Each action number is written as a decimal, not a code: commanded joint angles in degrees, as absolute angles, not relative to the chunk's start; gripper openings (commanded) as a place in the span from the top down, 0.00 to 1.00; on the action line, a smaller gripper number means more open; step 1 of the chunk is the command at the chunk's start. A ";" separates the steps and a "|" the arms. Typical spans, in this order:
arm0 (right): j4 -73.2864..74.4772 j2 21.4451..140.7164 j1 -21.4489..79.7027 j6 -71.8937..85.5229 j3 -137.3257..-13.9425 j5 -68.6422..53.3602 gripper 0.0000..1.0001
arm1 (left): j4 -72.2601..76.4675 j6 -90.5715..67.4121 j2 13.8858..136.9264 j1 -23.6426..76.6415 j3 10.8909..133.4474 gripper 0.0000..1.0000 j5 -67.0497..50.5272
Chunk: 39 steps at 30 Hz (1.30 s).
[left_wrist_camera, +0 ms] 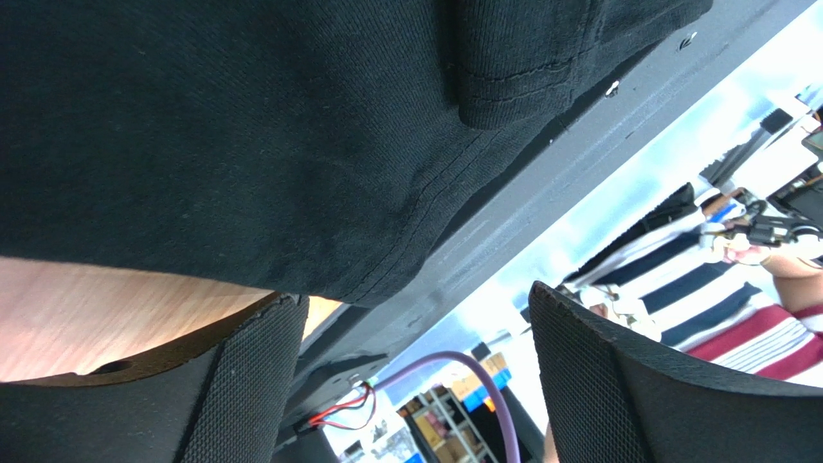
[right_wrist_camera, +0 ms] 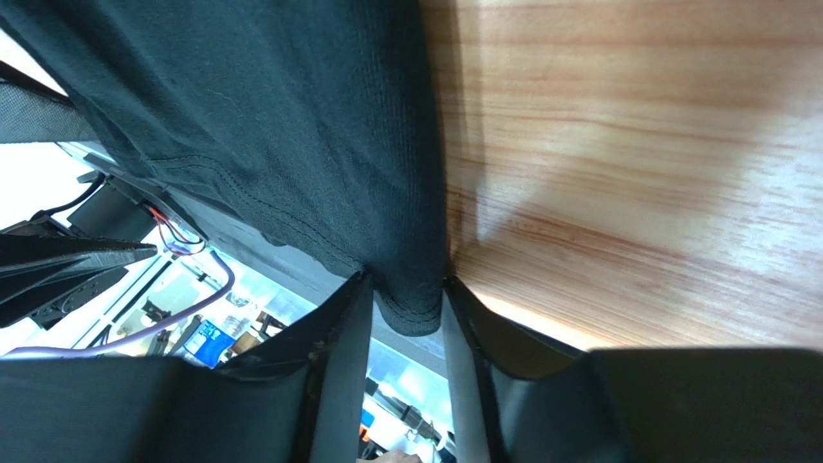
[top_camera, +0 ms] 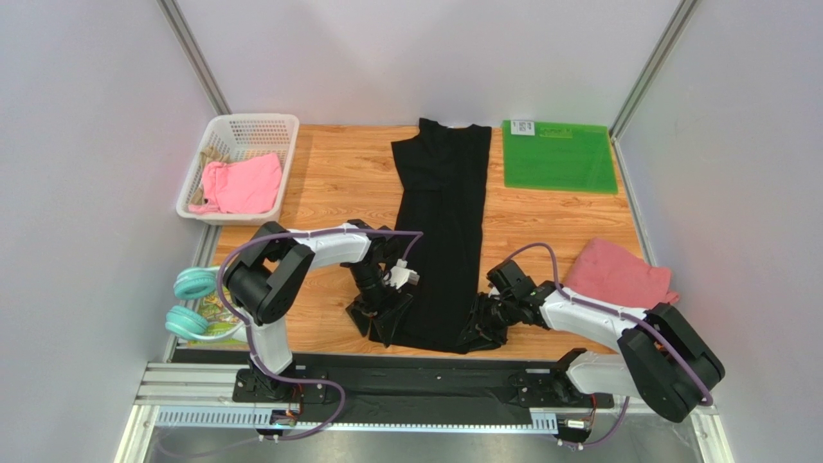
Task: Fold and stack the t-shirts
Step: Grab the bottom of the folded rectangular tshirt with both arms
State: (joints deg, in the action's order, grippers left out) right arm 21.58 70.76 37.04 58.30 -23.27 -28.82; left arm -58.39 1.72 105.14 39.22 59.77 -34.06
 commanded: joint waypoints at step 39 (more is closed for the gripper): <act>23.20 67.85 36.83 58.18 -26.89 -29.00 0.86 | -48.16 -2.29 103.71 42.89 58.97 1.00 -24.52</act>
